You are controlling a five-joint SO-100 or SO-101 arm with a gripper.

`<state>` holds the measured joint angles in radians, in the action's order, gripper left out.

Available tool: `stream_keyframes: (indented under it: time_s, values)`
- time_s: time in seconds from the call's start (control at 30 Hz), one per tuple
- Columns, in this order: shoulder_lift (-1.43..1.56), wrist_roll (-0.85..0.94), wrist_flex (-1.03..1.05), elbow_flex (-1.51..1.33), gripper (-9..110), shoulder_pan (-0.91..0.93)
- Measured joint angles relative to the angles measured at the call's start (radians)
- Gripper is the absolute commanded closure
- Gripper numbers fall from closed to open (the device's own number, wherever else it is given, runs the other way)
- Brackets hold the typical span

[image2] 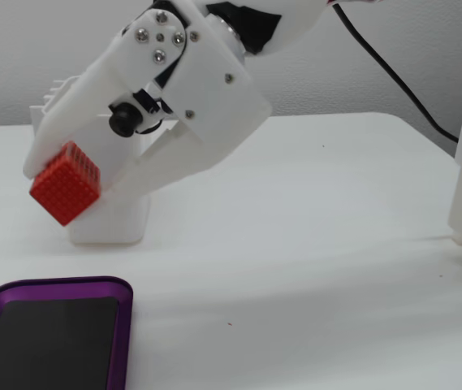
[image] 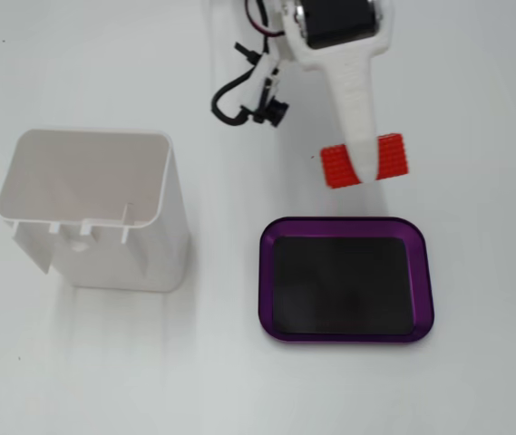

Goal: Pick up the cube and place it in the box.

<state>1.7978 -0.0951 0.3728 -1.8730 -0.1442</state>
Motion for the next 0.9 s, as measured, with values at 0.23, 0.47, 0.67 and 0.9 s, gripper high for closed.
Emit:
stream_keyframes:
  time_s: [0.23, 0.47, 0.67, 0.9]
  values:
    - [0.000, 0.000, 0.017, 0.000, 96, 0.008]
    - [0.000, 0.000, 0.057, 0.000, 92, -0.005]
    - [0.000, 0.000, 0.152, 0.006, 89, -0.002]
    - [0.000, 0.000, 0.179, 0.006, 87, -0.005]
